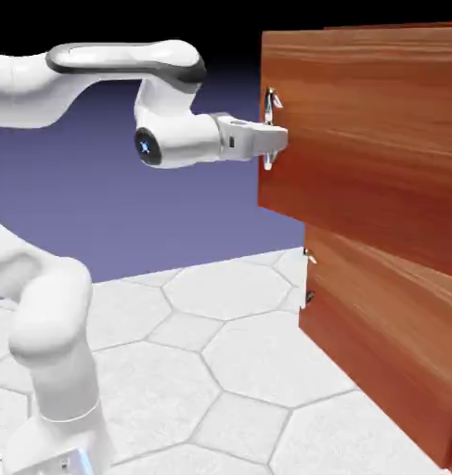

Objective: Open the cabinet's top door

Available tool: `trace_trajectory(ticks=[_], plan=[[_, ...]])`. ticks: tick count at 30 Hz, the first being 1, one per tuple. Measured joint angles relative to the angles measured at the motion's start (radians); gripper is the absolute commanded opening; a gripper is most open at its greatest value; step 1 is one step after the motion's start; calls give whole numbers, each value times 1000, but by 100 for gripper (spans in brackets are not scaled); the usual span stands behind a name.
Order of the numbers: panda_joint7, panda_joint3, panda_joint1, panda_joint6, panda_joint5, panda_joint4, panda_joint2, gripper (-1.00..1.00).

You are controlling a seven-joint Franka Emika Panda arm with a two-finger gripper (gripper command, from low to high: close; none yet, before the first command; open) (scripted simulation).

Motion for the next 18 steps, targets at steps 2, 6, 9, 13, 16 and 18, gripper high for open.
trace_trajectory(ticks=[2,6,9,13,16,18], plan=[[35,-64,73,-5,-71,-43,-36,-100],[115,-193,217,-5,-232,-127,-120,-100],[183,-280,315,5,-362,-184,-189,-100],[288,-369,413,19,-536,-249,-277,-100],[378,-418,461,24,-667,-291,-339,-100],[442,-443,479,17,-754,-319,-379,-100]])
